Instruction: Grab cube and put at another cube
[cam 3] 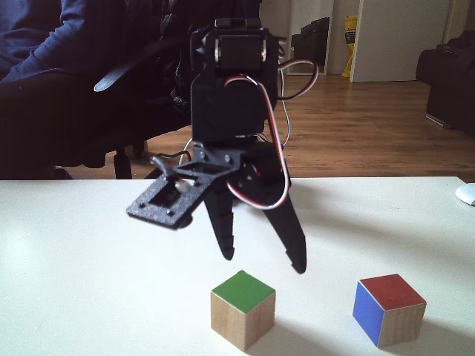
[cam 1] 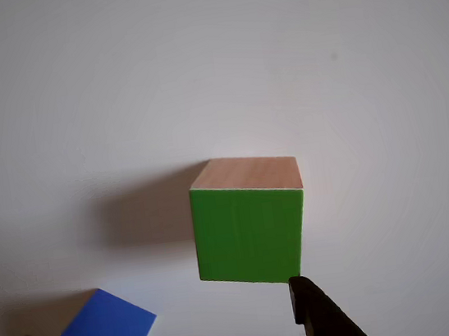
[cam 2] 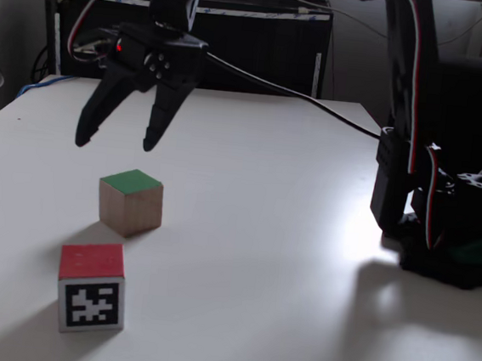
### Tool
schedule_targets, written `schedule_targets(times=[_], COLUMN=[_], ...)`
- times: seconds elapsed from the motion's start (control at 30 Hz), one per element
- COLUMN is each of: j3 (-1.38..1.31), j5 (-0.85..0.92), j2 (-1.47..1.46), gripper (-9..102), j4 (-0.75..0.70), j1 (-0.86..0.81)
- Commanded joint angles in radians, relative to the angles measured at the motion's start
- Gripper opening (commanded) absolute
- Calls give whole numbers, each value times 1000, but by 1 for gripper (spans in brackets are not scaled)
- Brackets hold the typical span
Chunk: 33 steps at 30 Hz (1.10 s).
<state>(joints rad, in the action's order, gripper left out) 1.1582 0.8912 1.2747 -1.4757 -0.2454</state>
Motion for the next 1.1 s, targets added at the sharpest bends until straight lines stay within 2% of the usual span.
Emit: schedule_targets(times=[0.0, 0.63, 1.07], j3=[-18, 74, 135], j5=[11, 74, 57], j2=[17, 17, -6], gripper=[47, 45, 45], j4=[-8, -5, 34], j1=[11, -72, -38])
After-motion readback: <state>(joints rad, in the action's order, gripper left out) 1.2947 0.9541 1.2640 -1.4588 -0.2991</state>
